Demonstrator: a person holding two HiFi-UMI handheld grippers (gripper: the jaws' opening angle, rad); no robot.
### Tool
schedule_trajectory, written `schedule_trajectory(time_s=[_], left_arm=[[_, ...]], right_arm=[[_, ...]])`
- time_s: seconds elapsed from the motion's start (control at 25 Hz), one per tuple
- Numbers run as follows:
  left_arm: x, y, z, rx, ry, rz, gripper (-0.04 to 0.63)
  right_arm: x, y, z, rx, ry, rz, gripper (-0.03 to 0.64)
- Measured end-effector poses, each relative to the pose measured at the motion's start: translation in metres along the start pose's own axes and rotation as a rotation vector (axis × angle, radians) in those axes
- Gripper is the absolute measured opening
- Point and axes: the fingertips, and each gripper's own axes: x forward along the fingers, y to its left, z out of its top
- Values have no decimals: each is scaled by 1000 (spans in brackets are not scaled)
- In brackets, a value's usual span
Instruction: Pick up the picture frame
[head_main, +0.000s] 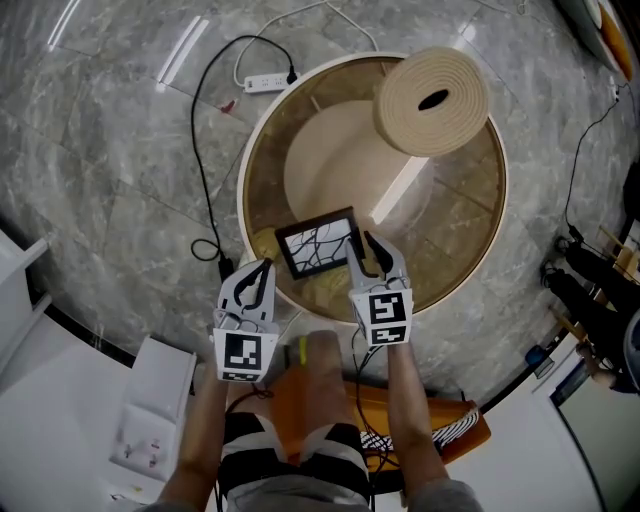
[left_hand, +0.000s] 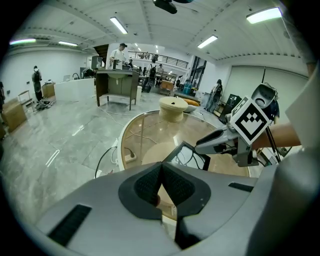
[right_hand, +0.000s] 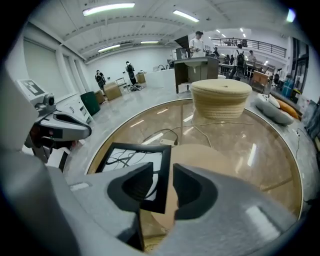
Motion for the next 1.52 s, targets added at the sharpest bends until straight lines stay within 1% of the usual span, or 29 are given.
schedule_trajectory(time_s=[0.16, 0.4, 0.56, 0.64, 0.68, 0.84, 0.92, 1.28, 1.4, 1.52], left_arm=[[-1, 1, 0, -7, -6, 0, 17], [2, 5, -5, -21, -7, 2, 18], [1, 5, -11, -31, -5, 3, 17], [1, 7, -9, -36, -10, 6, 18], [1, 7, -8, -37, -12, 7, 17], [0, 6, -3, -32, -17, 3, 17], [1, 7, 0, -32, -20, 5, 17], [0, 6, 9, -25, -27, 4, 18], [-4, 6, 14, -20, -31, 2, 17], [-9, 5, 23, 1, -36, 3, 17]], right_arm=[[8, -2, -10, 4, 29, 3, 124], [12, -3, -15, 27, 32, 6, 123], [15, -1, -18, 18, 50, 10, 121], [16, 1, -16, 0, 56, 9, 114], [16, 2, -15, -3, 58, 8, 99], [16, 0, -16, 21, 66, -11, 84], [17, -2, -16, 29, 61, -19, 69], [15, -3, -12, 52, 21, -53, 61], [6, -4, -11, 78, -2, -73, 61], [-7, -8, -9, 95, -27, -98, 61]])
